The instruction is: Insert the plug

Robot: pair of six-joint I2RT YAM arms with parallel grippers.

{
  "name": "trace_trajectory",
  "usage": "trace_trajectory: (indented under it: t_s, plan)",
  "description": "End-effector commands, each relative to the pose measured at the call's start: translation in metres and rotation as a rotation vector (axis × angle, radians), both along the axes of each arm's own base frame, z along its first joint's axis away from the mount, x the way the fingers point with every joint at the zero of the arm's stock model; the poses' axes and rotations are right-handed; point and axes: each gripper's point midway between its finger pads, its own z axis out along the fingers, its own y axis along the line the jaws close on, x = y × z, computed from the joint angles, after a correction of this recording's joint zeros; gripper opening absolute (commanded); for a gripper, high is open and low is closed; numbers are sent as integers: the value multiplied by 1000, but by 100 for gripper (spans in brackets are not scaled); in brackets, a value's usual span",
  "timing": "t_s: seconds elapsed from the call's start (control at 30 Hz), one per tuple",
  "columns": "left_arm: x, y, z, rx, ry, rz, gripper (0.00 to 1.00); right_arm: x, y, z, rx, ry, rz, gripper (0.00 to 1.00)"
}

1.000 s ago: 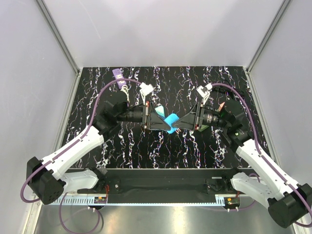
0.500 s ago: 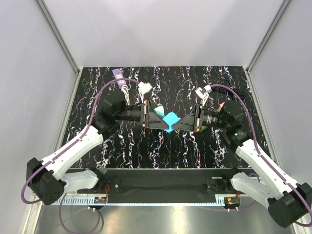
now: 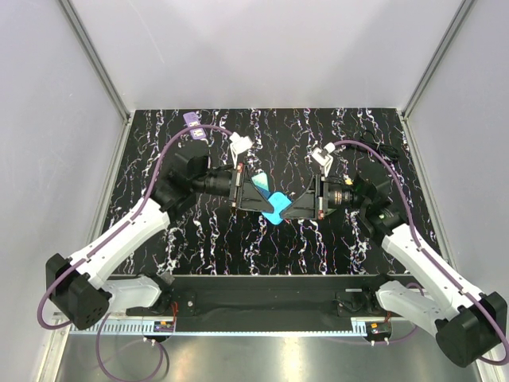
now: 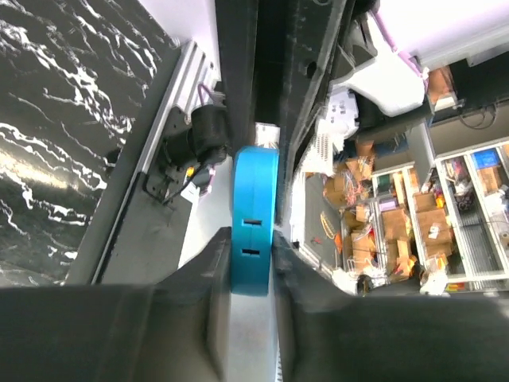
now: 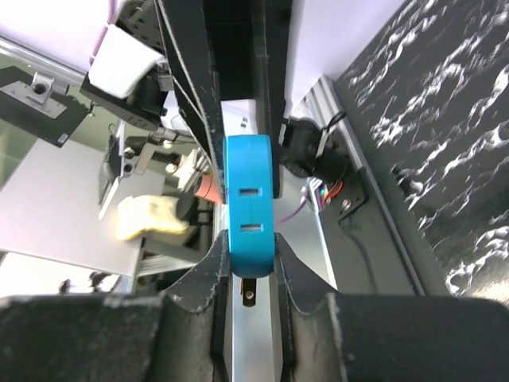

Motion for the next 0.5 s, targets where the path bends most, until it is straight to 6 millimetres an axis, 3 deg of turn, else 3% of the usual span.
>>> trace_trajectory:
  t_s: [0.0,0.07,0.13,0.3,0.47]
  plan:
    - [-2,2,12,-22,-72,-24,7,-12,-1,14,23,-60,59,26]
    - [0,3,13,-19,-85,3,0,-8,-1,14,18,-54,23,43]
    - [8,6,12,-8,-84,55,0,-5,-2,16,22,-49,-12,63]
    - [34,16,29,-79,-111,258,0,6,-2,19,93,-35,-103,70]
    - [40,22,62,-284,-51,376,0,23,-2,19,170,12,-206,75]
